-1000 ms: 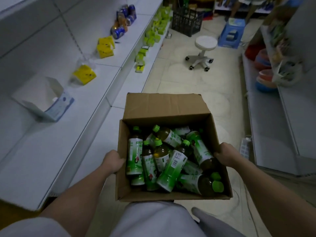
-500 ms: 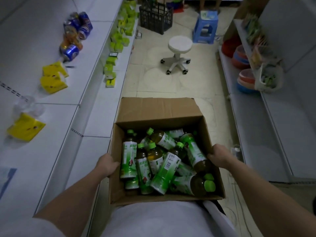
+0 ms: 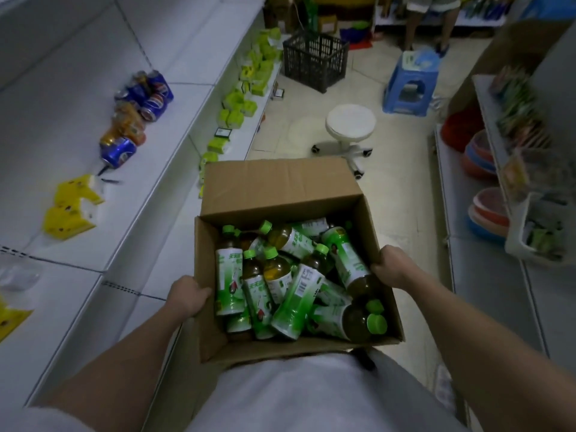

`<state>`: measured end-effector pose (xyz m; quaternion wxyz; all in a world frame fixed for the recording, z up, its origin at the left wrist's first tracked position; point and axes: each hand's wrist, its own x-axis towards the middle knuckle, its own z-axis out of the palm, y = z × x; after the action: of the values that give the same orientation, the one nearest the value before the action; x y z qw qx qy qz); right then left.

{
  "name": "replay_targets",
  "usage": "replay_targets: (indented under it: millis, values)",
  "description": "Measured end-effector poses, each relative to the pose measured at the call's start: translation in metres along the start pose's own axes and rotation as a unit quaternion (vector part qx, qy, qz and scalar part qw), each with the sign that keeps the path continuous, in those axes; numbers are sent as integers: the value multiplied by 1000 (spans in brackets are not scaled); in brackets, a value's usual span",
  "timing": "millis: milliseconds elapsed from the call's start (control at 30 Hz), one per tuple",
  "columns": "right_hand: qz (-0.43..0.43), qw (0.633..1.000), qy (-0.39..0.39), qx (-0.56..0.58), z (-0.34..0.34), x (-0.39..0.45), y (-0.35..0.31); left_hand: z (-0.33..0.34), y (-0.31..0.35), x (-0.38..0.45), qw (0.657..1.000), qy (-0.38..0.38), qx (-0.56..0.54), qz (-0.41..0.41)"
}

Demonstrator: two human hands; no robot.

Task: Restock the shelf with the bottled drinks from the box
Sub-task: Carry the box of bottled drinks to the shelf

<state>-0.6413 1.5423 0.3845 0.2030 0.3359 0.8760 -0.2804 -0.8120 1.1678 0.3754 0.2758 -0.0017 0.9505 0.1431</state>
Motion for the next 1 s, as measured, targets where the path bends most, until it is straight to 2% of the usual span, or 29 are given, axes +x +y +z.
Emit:
replay_targets:
  millis: [133,267,433,700,833,1000]
  values:
    - [-33,999,18,-35,-75,76,-24,-14,58,39,999,9,-50,-17]
    - [-46,996,6,-72,-114,146,-43,-21,99,89,997,2,-68,-23]
    - [-24,998,-18,-62,-145,244,-64,-46,160,186,997,-11,-69,-38]
    - [-2,998,-9,-65,-240,390,-108,-109,283,336,997,-43,-54,-16]
    - [18,998,-28,-50,-266,450,-108,-121,333,383,996,-73,-31,-31]
    - [9,998,-55,-41,-302,542,-93,-128,407,442,997,-67,-11,-33]
